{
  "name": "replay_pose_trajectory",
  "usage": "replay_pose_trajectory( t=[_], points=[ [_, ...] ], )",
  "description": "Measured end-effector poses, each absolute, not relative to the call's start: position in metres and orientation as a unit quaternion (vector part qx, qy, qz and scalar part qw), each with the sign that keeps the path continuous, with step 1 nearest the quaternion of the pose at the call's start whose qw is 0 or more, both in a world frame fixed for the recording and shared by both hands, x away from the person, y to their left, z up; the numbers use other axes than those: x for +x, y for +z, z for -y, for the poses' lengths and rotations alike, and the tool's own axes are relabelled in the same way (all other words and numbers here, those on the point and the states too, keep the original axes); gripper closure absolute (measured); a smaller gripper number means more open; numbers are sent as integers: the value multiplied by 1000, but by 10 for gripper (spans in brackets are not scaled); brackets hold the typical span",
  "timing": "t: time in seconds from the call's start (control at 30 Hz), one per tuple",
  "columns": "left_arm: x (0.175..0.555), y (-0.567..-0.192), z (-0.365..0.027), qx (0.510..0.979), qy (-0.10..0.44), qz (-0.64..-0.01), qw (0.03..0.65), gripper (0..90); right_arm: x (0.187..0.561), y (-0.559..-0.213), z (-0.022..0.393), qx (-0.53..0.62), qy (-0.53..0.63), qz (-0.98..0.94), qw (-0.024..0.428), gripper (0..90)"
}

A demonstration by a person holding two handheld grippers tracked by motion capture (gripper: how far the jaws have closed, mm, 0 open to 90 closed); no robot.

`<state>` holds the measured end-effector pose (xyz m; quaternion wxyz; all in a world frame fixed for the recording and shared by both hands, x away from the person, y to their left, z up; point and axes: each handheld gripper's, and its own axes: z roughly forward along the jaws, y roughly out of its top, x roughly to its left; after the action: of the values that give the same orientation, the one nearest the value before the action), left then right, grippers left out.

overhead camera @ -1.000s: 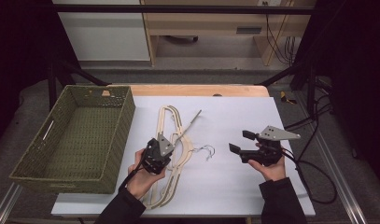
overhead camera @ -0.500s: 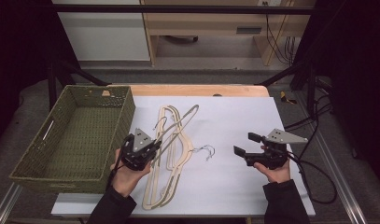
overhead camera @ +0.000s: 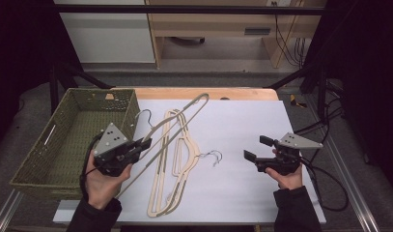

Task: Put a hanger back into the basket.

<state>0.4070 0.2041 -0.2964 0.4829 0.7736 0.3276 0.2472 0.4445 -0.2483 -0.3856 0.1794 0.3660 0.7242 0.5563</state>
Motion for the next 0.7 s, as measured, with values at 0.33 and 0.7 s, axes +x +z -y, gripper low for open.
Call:
replay_pose_trajectory(
  t=[0.33,0.7],
  points=[
    [424,-260,-243,773,239,-322,492,862,443,-384,249,362,560,-722,184,117],
    [456,-243,-310,768,255,-357,467,861,445,-386,246,366,549,-727,188,92]
  ],
)
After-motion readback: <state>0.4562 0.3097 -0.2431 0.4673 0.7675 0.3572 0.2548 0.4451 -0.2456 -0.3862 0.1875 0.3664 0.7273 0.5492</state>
